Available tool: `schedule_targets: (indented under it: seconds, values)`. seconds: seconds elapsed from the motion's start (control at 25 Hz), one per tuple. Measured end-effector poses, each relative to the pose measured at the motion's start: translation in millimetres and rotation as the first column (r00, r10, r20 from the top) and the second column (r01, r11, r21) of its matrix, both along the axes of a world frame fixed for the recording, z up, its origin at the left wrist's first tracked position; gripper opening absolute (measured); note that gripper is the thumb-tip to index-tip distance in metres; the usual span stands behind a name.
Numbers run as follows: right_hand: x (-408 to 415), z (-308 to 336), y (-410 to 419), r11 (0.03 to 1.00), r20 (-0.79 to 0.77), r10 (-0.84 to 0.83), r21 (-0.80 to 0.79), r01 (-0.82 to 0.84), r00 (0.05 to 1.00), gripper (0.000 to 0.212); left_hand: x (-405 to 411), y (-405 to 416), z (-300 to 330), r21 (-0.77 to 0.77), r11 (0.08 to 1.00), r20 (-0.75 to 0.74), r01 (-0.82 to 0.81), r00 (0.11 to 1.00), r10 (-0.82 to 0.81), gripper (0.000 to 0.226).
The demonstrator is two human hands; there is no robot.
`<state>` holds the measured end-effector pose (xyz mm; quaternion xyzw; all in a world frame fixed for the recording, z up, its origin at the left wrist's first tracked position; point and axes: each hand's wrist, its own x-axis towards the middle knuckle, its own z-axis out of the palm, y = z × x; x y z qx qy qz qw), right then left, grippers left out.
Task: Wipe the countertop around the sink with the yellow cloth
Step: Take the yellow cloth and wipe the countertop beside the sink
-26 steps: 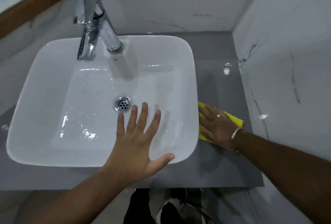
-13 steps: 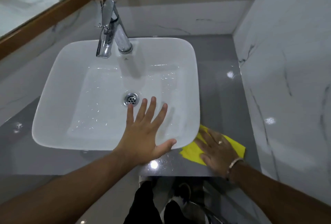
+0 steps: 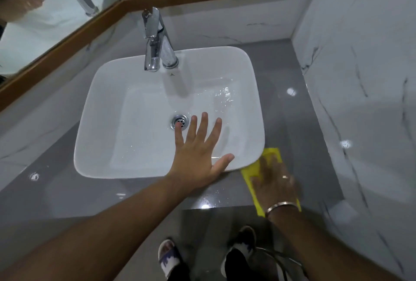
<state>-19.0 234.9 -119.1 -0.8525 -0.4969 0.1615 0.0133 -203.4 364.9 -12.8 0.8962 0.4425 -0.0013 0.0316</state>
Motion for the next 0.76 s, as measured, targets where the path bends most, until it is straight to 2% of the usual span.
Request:
schedule_targets:
  seconds: [0.08,0.12,0.28,0.32,0.4,0.52,0.6,0.64,0.68,0.72,0.76]
  values:
    - [1,2,0,0.982,0.012,-0.188,0.009,0.187,0.982,0.068,-38,7,-1,0.023,1.0,-0.019,0.012,1.0,-0.012,0.085]
    - [-20,-3,3,0.976,0.017,-0.217,0.032,0.217,0.976,0.068,-70,15,-3,0.034,0.999,-0.026,-0.017,0.999,0.018,0.086]
    - [-137,-13,16,0.999,-0.056,-0.031,-0.032,0.029,0.998,0.07,-200,58,-3,0.041,0.985,-0.096,-0.168,0.98,0.172,0.09]
    - [-145,1,18,0.999,-0.097,0.0,-0.041,-0.004,0.995,0.07,-220,67,-2,0.031,0.987,-0.111,-0.16,0.98,0.162,0.09]
    - [-124,0,12,0.998,-0.008,0.066,-0.008,-0.066,0.998,0.064,-240,78,-1,0.025,0.996,-0.103,-0.091,0.99,0.093,0.088]
    - [-89,-2,5,0.959,0.069,-0.285,0.003,0.285,0.956,0.062,-244,83,-4,0.022,1.0,-0.05,-0.006,0.999,0.007,0.086]
    - [-142,-1,25,0.876,-0.031,-0.47,0.11,0.47,0.882,0.06,-258,87,-9,0.043,0.999,-0.029,-0.029,0.999,0.03,0.087]
    - [-190,-2,35,0.857,-0.119,-0.488,0.123,0.501,0.865,0.06,-261,86,-12,0.039,0.999,-0.012,-0.035,0.999,0.036,0.088]
    - [-230,9,49,0.844,-0.239,-0.424,0.244,0.477,0.873,0.062,-259,86,-12,0.033,0.999,0.012,-0.033,0.999,0.033,0.088]
    - [-272,19,58,0.889,-0.363,-0.375,0.122,0.442,0.853,0.065,-254,85,-11,0.03,0.999,0.025,-0.015,1.0,0.014,0.088]
    - [-293,15,62,0.982,-0.442,-0.157,0.024,0.186,0.883,0.069,-248,84,-10,0.033,0.999,0.035,0.0,0.999,-0.002,0.089]
